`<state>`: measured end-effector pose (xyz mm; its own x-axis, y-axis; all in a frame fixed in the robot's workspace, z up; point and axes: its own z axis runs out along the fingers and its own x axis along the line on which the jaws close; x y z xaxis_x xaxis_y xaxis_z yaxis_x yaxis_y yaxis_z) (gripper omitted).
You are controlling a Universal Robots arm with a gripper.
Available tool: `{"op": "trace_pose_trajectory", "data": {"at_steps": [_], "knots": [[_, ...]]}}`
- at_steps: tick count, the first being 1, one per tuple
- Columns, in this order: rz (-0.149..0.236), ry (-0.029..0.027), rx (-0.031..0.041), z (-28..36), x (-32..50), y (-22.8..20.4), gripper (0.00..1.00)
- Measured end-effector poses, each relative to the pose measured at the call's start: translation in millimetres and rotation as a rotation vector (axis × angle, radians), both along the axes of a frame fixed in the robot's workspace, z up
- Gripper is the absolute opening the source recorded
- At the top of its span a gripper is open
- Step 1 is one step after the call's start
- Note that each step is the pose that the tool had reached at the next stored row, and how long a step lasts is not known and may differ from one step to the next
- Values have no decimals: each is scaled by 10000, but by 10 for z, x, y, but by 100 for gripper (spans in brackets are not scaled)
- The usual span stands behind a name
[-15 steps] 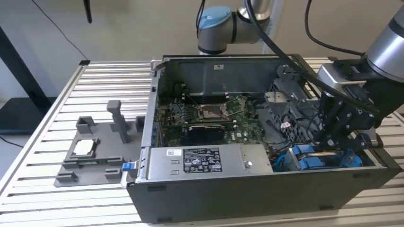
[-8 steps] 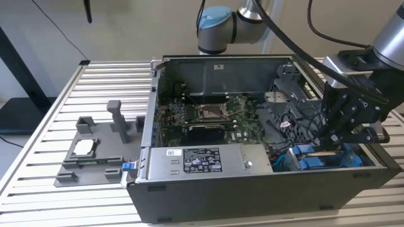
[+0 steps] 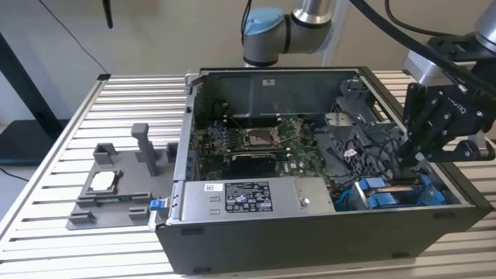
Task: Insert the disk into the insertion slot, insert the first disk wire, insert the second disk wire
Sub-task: 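Insert the second disk wire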
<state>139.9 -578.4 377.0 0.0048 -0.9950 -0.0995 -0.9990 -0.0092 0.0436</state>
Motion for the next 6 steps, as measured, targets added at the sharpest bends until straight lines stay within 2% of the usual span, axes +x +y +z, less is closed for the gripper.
{"op": "trace_pose_trajectory", "data": {"at_steps": [6], "knots": [[0,0,-1,2,0,1,24]]}}
